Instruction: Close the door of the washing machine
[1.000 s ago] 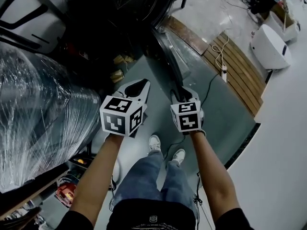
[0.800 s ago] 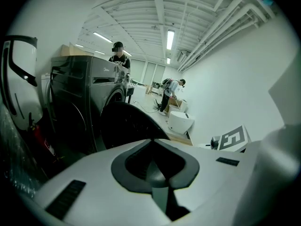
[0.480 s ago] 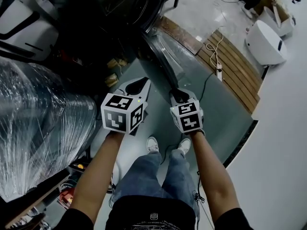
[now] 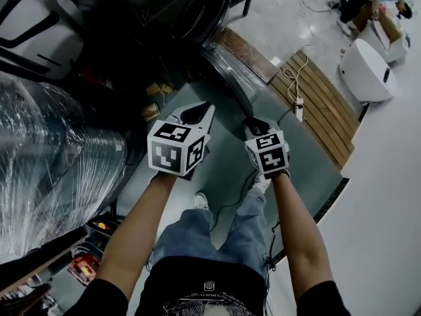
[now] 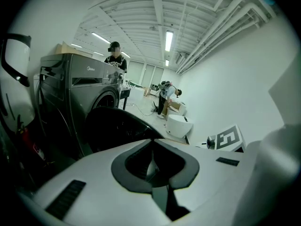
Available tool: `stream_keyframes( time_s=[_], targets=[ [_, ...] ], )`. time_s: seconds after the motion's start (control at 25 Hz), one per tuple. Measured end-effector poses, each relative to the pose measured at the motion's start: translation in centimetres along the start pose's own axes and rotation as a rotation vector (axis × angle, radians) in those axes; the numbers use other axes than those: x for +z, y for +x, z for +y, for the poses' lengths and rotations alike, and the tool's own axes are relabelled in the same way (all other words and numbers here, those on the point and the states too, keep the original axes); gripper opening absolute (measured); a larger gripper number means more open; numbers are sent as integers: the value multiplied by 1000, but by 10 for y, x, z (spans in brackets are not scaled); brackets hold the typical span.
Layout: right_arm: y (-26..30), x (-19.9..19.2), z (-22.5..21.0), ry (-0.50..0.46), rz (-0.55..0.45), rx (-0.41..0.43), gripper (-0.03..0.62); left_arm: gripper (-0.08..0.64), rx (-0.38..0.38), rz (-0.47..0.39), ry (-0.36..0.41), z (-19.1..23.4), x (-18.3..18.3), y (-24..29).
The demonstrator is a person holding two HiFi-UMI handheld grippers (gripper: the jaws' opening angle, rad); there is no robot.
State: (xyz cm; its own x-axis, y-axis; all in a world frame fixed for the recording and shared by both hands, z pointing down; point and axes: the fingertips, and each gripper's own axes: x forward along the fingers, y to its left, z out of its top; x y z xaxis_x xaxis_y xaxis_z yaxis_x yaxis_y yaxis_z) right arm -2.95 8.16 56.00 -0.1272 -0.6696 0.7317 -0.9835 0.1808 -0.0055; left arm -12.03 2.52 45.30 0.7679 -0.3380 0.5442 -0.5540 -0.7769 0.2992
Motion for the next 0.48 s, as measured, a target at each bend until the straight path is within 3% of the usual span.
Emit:
stream_keyframes(
  time_s=[0.48],
  targets=[
    [15, 11, -73, -90, -15, 98, 84, 32, 164, -5, -98, -18, 29, 50]
  ],
)
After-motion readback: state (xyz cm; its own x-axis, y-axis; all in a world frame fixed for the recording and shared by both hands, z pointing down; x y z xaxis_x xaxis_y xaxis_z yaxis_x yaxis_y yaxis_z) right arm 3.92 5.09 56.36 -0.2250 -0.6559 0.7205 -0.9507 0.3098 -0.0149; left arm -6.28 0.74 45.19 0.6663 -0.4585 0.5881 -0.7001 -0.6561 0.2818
